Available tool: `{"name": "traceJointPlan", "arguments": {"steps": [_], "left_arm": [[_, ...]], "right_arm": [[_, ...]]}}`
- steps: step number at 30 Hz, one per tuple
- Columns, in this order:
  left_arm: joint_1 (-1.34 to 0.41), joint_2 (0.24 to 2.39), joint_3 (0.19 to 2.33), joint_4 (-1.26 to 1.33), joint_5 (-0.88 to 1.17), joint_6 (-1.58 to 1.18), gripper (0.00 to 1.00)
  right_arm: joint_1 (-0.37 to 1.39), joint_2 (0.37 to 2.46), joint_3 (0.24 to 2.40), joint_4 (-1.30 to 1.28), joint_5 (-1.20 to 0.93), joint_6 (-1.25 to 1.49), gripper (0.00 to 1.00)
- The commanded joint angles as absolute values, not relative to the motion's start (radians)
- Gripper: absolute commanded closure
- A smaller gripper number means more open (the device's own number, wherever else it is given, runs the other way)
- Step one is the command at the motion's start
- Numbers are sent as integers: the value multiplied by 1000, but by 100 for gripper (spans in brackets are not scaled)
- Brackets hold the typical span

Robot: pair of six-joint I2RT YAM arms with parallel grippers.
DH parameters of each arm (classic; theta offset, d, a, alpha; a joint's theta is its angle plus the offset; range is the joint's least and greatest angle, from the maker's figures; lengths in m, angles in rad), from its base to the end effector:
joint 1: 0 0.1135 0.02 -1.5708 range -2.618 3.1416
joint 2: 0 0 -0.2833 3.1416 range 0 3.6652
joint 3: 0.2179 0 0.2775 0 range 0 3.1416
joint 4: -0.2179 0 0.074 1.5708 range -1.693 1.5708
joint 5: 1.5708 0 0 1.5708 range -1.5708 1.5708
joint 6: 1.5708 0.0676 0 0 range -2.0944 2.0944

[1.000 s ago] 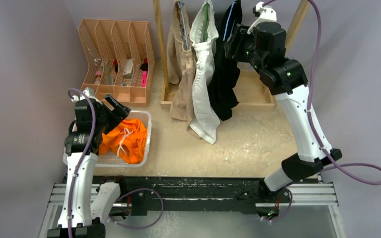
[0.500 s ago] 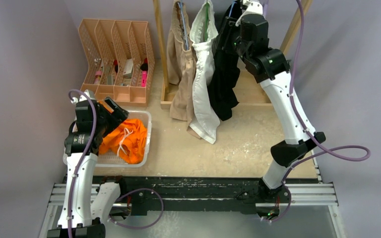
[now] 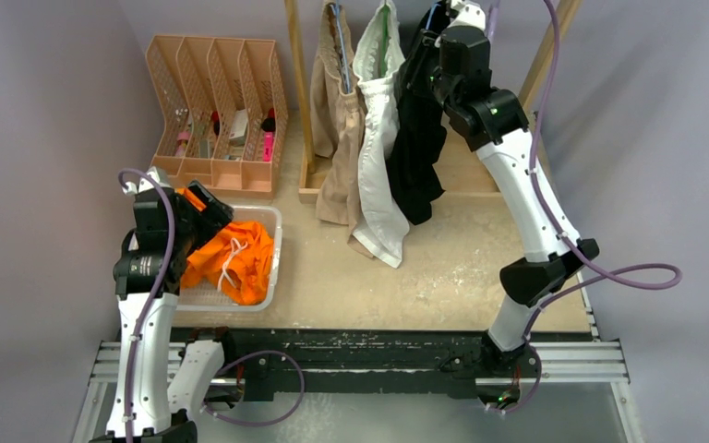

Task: Remove the shorts from the hanger
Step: Pick up the hanger from the clothes rod.

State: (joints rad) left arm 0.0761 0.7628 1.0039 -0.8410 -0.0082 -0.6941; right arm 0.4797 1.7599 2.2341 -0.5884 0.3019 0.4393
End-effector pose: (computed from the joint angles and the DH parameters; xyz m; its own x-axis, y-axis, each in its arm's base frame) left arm 0.1803 0.0143 0.3523 -0.3797 -0.6705 -0.6374 -0.4237 0.7385 -0.5244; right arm 0.3859 0.1781 0.5531 -0.1674 0.3706 -0.9136 -0.1186 0.9123 0.3919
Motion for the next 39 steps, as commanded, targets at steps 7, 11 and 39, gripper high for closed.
{"name": "traceJointPlan", "arguments": {"steps": [7, 11, 39], "left_arm": [[75, 744, 1044, -846, -21, -682, 19], [75, 748, 1039, -840, -11, -688, 19], [75, 751, 1046, -819, 94, -683, 17]], "right_arm": [[469, 1801, 2325, -503, 435, 435, 67], [440, 1835, 2349, -503, 392, 419, 58], [411, 1665, 2305, -419, 262, 356, 100]]}}
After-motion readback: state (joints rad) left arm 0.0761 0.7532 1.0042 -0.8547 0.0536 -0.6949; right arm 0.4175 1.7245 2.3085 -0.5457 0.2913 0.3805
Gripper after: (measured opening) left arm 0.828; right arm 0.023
